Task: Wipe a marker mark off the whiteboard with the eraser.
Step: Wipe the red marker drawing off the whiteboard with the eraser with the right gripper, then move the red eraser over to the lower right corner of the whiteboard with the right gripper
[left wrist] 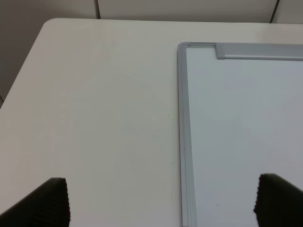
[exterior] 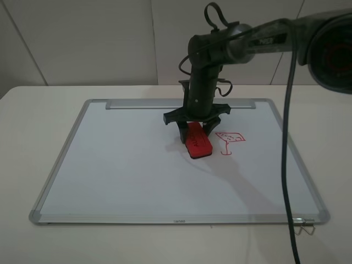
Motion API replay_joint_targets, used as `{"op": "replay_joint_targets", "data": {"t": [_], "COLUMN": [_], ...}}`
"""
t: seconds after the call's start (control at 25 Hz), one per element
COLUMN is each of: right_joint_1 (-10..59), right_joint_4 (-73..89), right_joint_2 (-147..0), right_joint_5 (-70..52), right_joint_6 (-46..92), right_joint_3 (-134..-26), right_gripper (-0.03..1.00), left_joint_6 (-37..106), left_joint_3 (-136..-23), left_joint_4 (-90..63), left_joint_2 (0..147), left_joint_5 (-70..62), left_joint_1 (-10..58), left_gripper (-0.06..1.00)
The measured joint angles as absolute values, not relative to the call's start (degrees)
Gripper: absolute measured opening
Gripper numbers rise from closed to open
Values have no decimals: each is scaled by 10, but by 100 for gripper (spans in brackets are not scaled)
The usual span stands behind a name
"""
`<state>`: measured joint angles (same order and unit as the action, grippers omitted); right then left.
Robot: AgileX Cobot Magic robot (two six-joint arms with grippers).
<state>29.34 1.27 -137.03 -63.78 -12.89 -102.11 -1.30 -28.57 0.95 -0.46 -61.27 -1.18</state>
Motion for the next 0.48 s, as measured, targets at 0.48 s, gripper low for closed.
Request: {"op": "replay_joint_targets", "data": {"t": [0.48], "right_joint_1": [295], "right_joint_4": [8], "right_joint_2": [-1219], "right_joint_5": [-675], "right_joint_6": [-129], "right_joint_3": [-996], "right_gripper": [49], "left_joint_6": [-13], "left_joint_3": [-286], "left_joint_4": [9], "left_joint_2": [-5], "left_joint_5": [-613], "left_joint_1": [-12], "left_gripper": [78]}}
